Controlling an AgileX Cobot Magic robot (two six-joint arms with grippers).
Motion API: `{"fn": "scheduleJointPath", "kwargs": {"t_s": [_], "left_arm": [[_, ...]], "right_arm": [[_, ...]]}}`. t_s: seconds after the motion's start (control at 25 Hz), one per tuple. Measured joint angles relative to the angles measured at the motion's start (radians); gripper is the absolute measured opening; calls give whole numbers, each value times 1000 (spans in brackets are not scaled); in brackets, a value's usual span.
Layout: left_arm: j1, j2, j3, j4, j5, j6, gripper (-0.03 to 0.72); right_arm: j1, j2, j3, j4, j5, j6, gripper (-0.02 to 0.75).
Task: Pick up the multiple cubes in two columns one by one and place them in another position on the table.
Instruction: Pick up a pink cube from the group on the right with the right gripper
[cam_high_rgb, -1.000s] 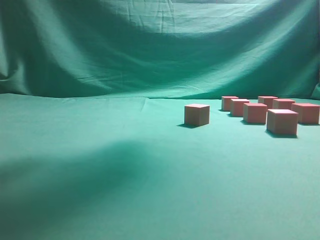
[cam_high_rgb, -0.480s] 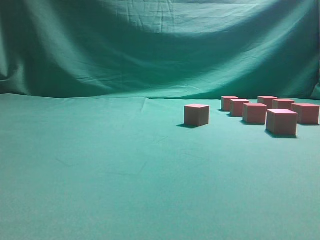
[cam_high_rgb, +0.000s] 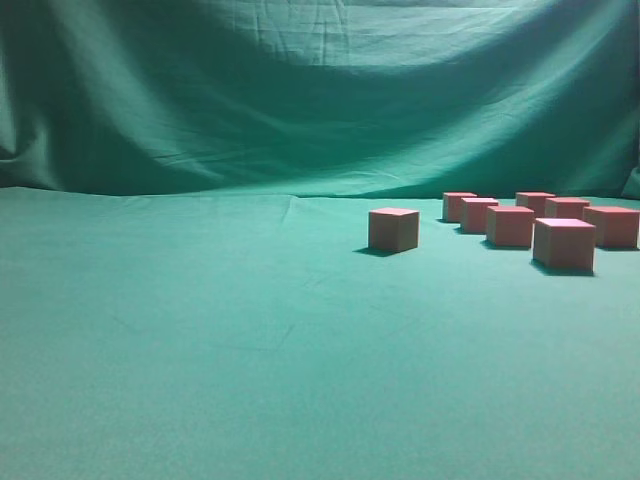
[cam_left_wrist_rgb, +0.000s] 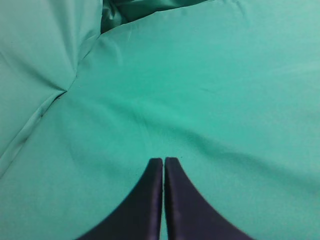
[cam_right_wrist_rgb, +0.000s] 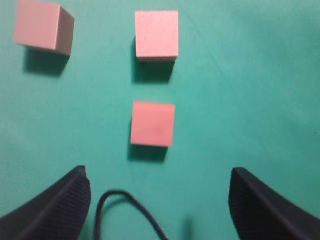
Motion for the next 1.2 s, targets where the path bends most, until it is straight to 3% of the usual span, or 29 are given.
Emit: {"fn": "scheduleJointPath", "kwargs": {"t_s": [0.2,0.52,0.64,0.84,1.04,1.2], "left_arm": [[0,0,0,0,0,0,0],[0,0,0,0,0,0,0],[0,0,0,0,0,0,0],[0,0,0,0,0,0,0],[0,0,0,0,0,0,0],[0,0,0,0,0,0,0]], "right_arm": [[0,29,65,2,-179,0,544],[0,191,65,2,-280,-6,544],[0,222,65,2,-303,-7,485],[0,228,65,2,-320,-7,259],[0,228,65,2,-315,-8,265],[0,228,11,14,-198,-23,265]]}}
